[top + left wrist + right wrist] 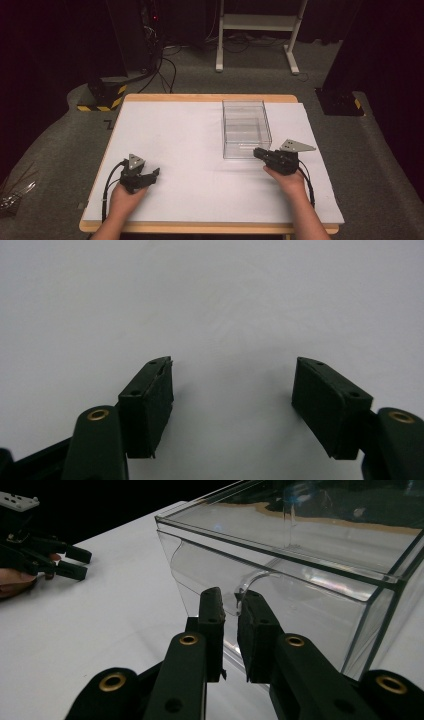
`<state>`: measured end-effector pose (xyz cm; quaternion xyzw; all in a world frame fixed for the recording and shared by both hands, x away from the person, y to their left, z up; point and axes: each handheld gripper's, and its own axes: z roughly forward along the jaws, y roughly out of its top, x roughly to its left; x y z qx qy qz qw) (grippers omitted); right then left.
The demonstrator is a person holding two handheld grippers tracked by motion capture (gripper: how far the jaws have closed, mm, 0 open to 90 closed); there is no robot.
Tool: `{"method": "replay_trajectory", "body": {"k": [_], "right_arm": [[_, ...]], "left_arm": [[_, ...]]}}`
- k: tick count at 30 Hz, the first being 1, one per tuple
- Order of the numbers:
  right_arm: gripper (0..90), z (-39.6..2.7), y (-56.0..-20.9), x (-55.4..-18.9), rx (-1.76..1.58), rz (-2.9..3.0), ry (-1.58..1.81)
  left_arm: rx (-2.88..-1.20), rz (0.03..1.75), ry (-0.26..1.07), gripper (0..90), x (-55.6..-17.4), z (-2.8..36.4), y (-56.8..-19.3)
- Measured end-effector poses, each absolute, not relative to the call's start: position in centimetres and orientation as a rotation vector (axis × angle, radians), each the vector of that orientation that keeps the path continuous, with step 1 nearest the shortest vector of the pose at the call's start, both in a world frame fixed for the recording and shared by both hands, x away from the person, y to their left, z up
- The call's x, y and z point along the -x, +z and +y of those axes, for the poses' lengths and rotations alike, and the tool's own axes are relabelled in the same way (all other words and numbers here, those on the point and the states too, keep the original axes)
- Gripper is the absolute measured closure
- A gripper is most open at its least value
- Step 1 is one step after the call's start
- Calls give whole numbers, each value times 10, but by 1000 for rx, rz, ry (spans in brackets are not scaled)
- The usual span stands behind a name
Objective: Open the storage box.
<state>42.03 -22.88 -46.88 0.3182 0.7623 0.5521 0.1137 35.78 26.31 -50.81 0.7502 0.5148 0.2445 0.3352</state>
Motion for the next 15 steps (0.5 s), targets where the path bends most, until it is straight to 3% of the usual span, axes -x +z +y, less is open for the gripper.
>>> {"method": "replay_trajectory", "body": {"k": [8,15], "right_arm": [[744,-224,-469,-426,-908,2250,1644],[813,-231,-472,-426,-906,2267,1683]], "left_arm": [[-1957,1343,638,330,-358,263,-508],[-1958,1343,638,330,-358,263,-508]]}}
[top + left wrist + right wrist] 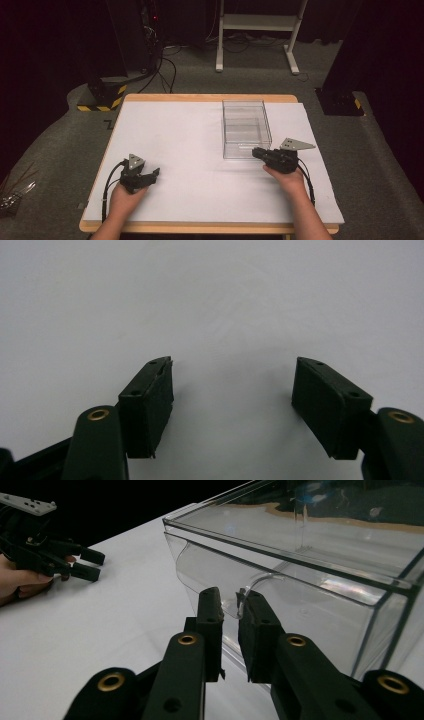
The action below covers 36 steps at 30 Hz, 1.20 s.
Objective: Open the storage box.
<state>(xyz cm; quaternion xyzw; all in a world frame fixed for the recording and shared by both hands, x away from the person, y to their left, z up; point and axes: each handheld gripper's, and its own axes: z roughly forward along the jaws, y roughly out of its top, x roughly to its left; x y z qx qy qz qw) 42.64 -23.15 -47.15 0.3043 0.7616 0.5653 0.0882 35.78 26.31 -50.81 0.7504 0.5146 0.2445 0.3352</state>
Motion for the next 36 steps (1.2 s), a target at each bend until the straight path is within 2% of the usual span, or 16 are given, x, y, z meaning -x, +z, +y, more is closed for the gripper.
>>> {"method": "replay_trajectory", "body": {"k": [36], "right_arm": [[846,-240,-469,-377,-873,2308,1668]], "left_arm": [[-1957,1342,636,333,-358,263,-508]]}}
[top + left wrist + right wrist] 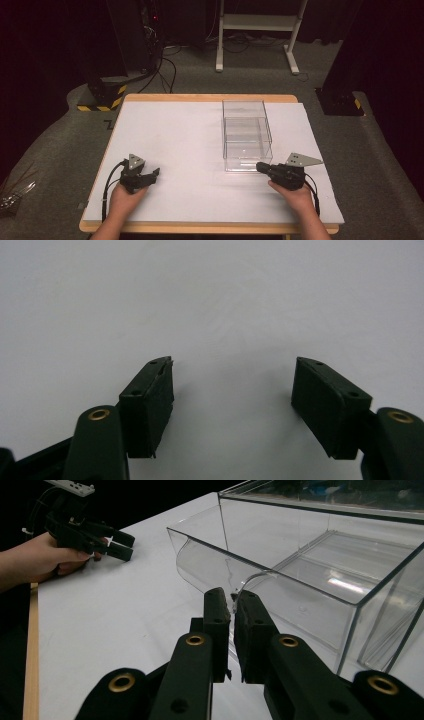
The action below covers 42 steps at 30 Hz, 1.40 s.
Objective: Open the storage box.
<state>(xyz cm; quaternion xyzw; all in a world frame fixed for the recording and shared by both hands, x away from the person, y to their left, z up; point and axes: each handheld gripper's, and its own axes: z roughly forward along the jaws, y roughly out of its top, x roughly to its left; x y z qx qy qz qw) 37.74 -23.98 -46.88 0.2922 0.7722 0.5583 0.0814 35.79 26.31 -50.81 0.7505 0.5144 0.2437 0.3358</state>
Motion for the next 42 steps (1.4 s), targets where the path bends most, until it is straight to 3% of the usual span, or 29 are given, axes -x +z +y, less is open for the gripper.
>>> {"method": "replay_trajectory", "body": {"k": [42], "right_arm": [[857,-256,-475,-322,-815,2346,1696]], "left_arm": [[-1959,1340,639,334,-358,263,-508]]}}
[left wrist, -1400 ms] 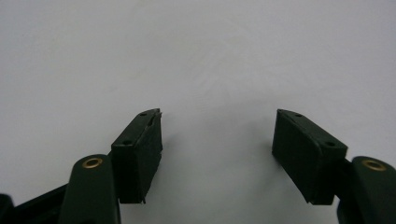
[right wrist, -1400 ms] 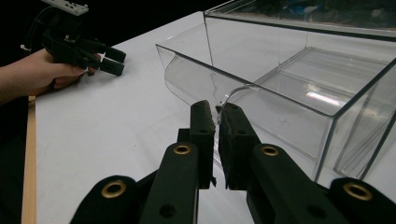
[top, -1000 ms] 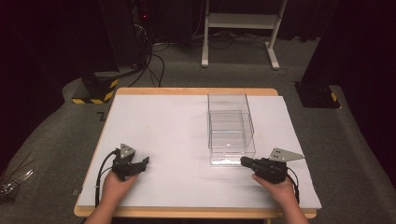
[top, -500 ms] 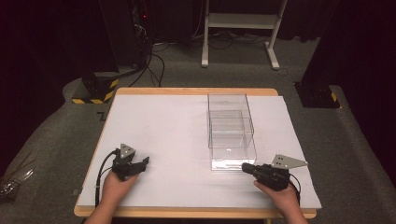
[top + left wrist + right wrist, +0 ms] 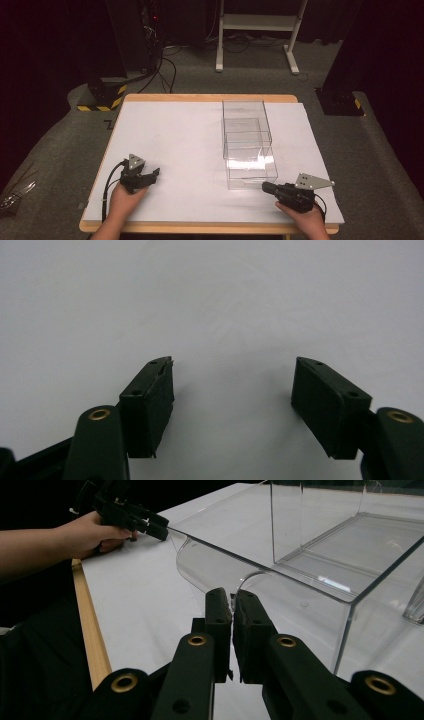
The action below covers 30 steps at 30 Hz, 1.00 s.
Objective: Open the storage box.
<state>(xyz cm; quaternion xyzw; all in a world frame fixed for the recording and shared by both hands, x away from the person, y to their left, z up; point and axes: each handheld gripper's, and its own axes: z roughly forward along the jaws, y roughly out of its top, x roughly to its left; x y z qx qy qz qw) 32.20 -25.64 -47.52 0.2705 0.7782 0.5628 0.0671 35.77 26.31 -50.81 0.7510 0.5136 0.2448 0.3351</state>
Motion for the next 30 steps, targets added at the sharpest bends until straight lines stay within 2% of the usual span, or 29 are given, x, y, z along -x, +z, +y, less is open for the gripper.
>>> {"method": "replay_trajectory", "body": {"k": [30], "right_arm": [[861,-256,-478,-308,-751,2362,1721]], "left_arm": [[-1959,1340,637,334,-358,263,-508]]}}
